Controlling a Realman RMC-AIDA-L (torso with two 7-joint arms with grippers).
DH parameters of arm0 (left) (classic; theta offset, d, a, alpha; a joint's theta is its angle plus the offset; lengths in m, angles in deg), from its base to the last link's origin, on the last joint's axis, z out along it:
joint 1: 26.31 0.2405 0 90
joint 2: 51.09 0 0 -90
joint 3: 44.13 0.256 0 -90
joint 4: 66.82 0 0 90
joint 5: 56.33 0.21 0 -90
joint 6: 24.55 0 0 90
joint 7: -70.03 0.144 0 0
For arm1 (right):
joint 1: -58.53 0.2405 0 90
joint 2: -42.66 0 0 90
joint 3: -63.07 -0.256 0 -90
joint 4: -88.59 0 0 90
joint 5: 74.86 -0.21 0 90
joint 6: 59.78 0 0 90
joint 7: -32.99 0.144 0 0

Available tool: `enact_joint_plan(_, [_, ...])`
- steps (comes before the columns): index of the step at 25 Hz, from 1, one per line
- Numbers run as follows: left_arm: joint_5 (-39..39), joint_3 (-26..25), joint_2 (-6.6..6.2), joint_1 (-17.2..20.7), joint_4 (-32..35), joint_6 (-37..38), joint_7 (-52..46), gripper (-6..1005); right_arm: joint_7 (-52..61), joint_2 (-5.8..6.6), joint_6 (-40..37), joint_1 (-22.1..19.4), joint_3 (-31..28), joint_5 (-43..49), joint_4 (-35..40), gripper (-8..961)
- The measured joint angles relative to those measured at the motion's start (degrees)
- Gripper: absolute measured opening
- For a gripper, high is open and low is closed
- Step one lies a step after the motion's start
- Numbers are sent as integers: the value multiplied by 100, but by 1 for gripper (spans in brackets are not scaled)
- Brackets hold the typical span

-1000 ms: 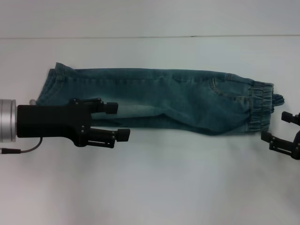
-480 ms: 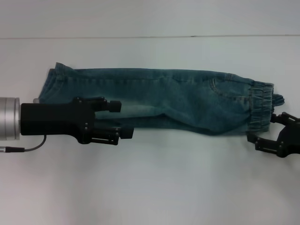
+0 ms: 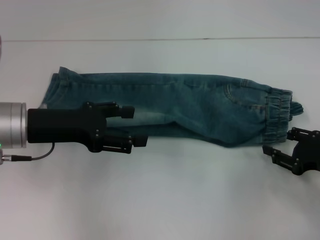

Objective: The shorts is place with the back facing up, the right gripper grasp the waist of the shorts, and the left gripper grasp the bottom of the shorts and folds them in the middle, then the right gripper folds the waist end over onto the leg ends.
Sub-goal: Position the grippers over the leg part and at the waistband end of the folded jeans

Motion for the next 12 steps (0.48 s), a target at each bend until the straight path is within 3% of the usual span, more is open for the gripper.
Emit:
enact_joint_plan(9, [-4,-17,38,-4,-11,-2,-3,922,-212,-1,39,40,13,-12,-94,377])
enact_joint_plan(12, [-4,-20,56,-6,-11,-3,13,922,-275,-4,47,55,-4,-17,-140,290])
